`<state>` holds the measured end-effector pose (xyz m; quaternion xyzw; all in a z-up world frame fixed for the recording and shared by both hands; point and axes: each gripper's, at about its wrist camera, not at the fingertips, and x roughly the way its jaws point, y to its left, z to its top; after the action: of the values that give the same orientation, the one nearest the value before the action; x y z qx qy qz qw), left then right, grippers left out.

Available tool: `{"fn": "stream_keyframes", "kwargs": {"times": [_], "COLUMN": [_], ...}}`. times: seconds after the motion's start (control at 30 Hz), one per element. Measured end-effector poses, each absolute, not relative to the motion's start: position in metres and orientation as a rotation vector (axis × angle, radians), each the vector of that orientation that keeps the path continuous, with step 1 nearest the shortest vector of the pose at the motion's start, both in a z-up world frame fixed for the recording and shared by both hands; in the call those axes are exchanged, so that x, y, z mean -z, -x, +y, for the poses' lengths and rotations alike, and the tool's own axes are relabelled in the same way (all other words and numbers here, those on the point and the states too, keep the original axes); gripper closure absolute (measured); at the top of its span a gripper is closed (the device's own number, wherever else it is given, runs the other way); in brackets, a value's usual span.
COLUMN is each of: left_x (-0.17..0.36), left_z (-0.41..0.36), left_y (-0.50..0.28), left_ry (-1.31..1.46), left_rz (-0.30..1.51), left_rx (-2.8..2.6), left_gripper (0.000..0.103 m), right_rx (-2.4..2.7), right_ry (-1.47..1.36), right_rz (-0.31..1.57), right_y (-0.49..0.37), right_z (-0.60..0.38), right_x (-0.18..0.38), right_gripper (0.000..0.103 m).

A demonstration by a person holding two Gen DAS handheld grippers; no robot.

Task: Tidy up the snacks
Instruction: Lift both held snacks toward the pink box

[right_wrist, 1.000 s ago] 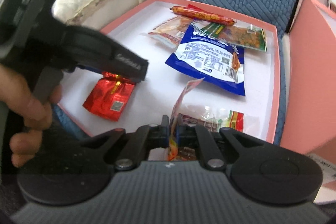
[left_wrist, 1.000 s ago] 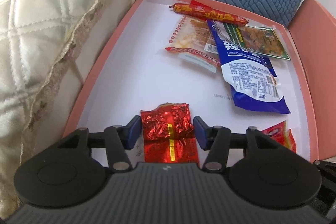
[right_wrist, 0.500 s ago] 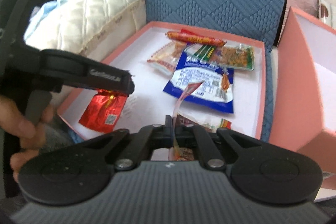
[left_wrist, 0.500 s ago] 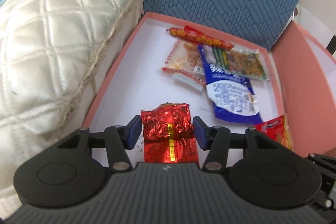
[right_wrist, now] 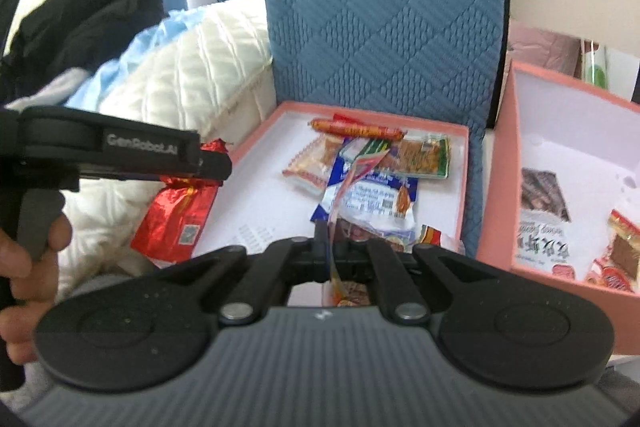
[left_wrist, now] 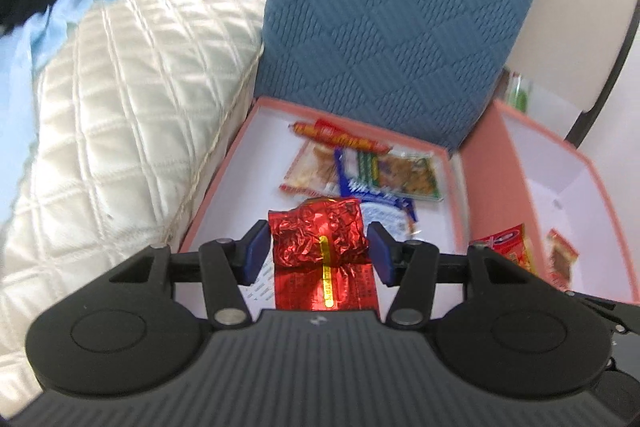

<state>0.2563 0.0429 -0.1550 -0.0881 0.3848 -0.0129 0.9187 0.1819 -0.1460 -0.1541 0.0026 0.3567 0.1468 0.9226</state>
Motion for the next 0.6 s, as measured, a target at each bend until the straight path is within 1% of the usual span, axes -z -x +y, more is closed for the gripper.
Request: {"fn": "stream_keyframes", "kwargs": {"times": [0.3,0.6], "left_x": [0.096,0.04], "left_z": [0.03,-0.012], "left_y": [-0.234,-0.228], "left_ry": [0.181,0.178], "left_rz": [0.71,0.644], "left_rx": [0.066,0.125], "left_gripper": [0.044,0.044], "right_rx": [-0.29,-0.254], "right_ry": [-0.015,-0.032], "right_rz": [0.637,0.544], "right_y": [-0.164,-0.163], "right_z": [-0.16,-0.194], "right_x": [0.097,0.039], "right_gripper": [0.1,0.1]}}
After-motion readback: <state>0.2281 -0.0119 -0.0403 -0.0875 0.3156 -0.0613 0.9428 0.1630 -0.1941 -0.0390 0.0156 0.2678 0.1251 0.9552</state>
